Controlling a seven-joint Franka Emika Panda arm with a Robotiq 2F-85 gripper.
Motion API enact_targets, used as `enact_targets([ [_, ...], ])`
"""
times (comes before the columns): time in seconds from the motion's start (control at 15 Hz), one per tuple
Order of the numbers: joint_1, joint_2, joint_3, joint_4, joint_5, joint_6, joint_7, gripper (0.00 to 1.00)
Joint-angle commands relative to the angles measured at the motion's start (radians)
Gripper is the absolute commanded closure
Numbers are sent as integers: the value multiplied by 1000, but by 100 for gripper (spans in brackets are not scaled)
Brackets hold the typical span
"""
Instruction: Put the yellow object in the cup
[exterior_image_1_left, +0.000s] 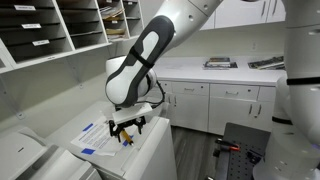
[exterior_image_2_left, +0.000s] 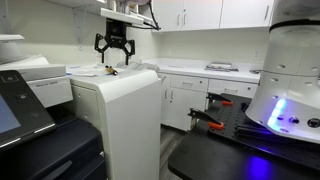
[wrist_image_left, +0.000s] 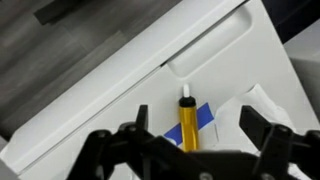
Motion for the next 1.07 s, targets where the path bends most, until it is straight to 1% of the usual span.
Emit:
enact_targets([
  [0.0, 38, 43, -41, 43, -42, -28, 52, 8],
  [0.07, 44, 52, -48, 49, -47, -31, 57, 13],
  [0.13, 49, 60, -55, 54, -50, -33, 58, 16],
  [0.2, 53, 67, -58, 58, -49, -31, 52, 21],
  [0.33, 61, 76, -65, 65, -51, -33, 42, 45],
  [0.4, 66, 80, -68, 69, -54, -37, 42, 47],
  [0.47, 69, 82, -71, 71, -58, -41, 43, 54],
  [0.67, 78, 87, -76, 76, -74, -47, 42, 79],
  [0.87, 82, 90, -81, 77, -88, -55, 41, 99],
  [1.0, 82, 89, -81, 77, -87, -62, 35, 95],
])
